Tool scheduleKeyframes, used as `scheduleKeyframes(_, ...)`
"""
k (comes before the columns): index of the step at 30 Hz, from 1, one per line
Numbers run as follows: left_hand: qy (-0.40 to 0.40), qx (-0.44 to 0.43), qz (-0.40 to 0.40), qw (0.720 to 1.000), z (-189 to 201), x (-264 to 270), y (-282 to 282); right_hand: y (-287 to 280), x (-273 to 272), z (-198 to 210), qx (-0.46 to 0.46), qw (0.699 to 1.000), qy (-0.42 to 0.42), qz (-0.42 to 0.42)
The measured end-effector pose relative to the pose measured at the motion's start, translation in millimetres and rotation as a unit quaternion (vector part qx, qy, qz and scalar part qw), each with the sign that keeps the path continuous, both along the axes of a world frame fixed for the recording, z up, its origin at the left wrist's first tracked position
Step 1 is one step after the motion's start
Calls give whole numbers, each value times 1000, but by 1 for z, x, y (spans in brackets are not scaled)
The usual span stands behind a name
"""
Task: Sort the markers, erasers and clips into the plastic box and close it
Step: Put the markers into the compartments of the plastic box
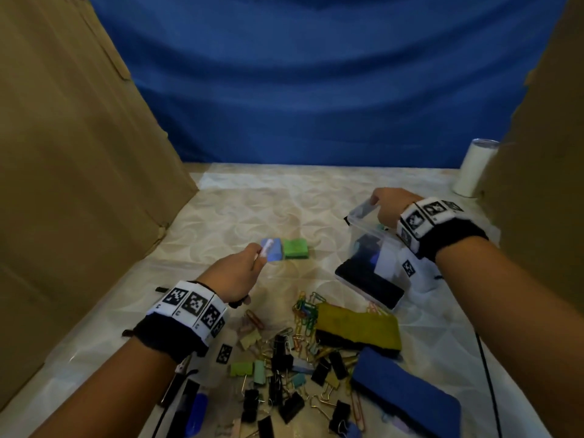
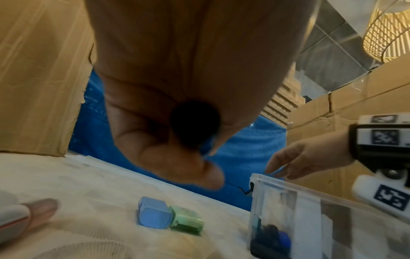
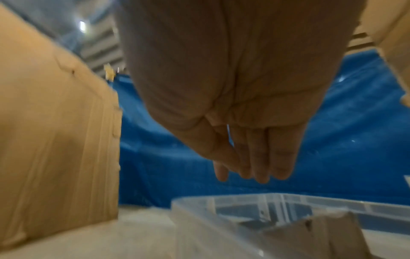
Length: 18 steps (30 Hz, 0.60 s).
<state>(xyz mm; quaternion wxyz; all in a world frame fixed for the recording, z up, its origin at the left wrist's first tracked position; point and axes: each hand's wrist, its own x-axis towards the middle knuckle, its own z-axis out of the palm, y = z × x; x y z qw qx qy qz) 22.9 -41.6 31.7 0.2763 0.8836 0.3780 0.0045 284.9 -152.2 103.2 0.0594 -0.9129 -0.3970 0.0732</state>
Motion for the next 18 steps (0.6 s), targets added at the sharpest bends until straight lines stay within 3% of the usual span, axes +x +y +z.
scheduleKeyframes(5, 5, 8, -41, 999, -5, -3, -7, -49, 12, -7, 102, 992, 60, -48)
scheduleKeyframes(10, -66, -17, -77, 995, 3, 29, -24, -96, 36, -45, 77, 984, -23, -159)
scheduleKeyframes(13, -119, 42, -107, 986, 14, 68, -37, -102, 39, -70, 88, 977, -1, -196)
scheduleKeyframes(18, -190, 140, -127, 963, 38, 154, -52, -104, 38, -77, 117, 975, -26, -189)
